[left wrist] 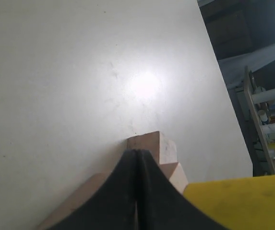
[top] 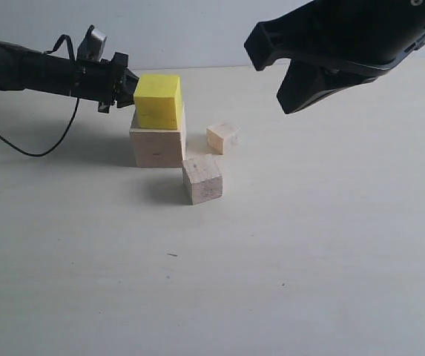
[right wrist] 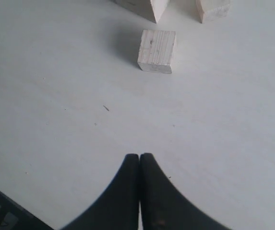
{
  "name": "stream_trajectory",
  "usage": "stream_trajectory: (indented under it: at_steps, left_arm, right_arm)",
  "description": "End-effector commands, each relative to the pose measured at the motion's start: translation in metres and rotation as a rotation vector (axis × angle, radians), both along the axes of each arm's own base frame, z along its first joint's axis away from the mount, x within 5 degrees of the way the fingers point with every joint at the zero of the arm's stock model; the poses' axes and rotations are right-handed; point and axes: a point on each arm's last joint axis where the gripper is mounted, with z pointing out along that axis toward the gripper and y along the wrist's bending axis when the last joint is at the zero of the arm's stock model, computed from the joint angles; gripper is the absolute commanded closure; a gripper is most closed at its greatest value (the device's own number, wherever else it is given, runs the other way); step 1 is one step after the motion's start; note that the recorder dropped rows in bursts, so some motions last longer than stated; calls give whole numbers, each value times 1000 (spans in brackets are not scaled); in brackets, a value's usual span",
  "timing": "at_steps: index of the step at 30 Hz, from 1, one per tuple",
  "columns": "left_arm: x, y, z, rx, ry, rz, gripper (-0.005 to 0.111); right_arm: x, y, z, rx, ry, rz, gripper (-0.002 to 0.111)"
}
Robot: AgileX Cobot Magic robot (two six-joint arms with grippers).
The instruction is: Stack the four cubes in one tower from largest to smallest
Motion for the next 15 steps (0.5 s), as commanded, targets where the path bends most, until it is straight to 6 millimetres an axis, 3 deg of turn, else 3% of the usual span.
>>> stream_trajectory:
  at_steps: [1,15]
  left_arm:
    - [-4,-1,0,4,4,-28,107]
    - [-16,-15,-14,28,28,-80,107]
  right_arm:
    - [0,0,2,8,-23,-2,108]
    - [1,0,3,10,-36,-4,108]
